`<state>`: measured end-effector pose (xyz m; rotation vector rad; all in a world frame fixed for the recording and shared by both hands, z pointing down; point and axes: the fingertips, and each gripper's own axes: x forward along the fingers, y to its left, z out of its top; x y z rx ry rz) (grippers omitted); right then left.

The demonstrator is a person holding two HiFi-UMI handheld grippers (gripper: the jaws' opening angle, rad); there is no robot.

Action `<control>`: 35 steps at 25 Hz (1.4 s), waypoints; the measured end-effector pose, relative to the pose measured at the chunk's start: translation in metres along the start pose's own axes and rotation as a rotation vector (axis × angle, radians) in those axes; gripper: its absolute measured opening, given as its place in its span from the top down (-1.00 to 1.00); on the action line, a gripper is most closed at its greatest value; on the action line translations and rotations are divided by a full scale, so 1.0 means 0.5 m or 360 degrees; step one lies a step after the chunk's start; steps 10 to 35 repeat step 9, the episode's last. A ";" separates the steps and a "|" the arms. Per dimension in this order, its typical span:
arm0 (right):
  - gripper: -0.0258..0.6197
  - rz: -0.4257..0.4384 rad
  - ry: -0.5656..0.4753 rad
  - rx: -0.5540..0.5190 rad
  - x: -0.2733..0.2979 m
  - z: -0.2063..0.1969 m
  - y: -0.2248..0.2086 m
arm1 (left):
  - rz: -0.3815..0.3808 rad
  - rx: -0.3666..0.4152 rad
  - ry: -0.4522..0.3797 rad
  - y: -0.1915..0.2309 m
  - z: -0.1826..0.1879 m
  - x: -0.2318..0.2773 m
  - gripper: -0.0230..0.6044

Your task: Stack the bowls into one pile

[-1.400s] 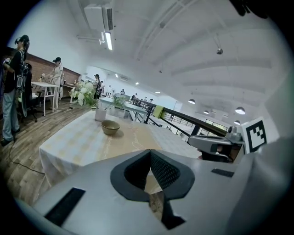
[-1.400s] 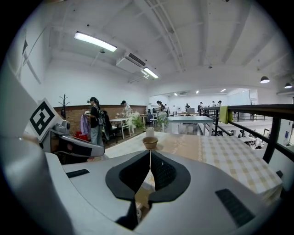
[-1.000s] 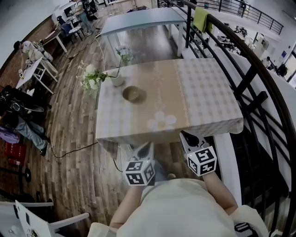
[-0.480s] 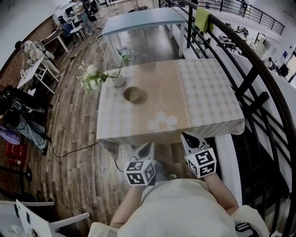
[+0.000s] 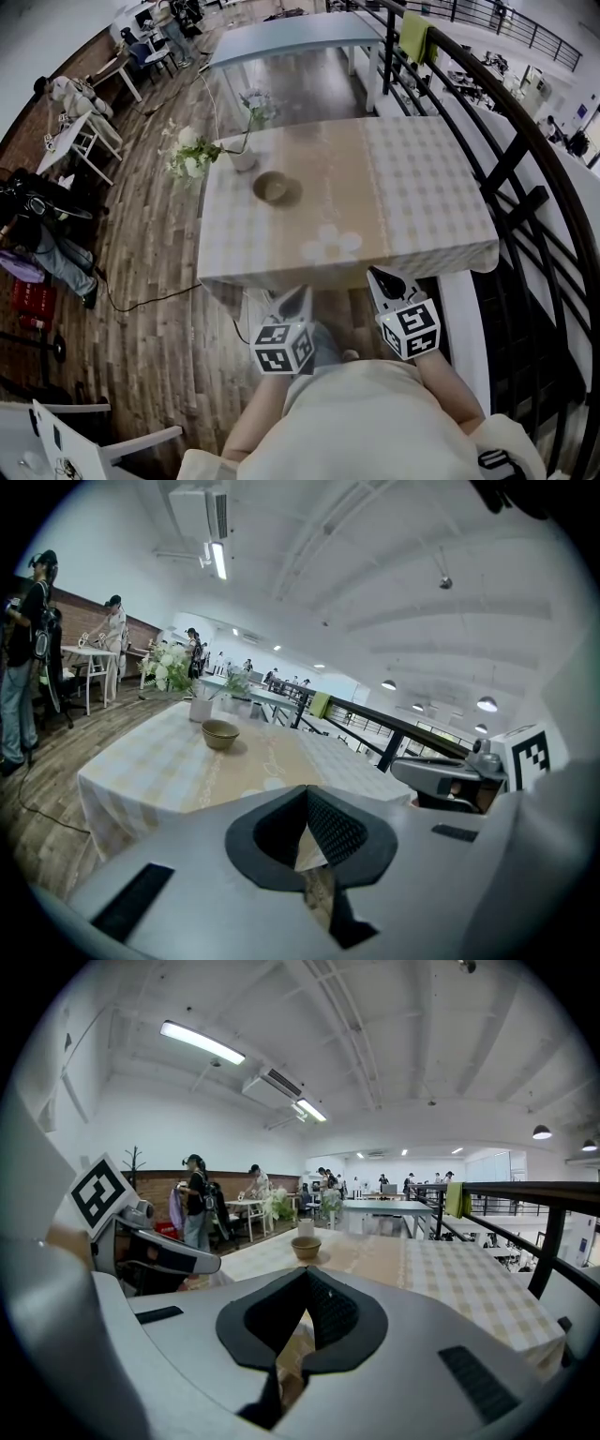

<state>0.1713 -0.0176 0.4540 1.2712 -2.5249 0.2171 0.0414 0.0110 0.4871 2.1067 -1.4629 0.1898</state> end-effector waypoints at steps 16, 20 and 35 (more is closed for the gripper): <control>0.92 0.0019 -0.0001 0.0014 0.005 0.004 0.010 | 0.0019 -0.0003 0.0002 0.006 0.003 -0.009 0.91; 0.92 0.0019 -0.0001 0.0014 0.005 0.004 0.010 | 0.0019 -0.0003 0.0002 0.006 0.003 -0.009 0.91; 0.92 0.0019 -0.0001 0.0014 0.005 0.004 0.010 | 0.0019 -0.0003 0.0002 0.006 0.003 -0.009 0.91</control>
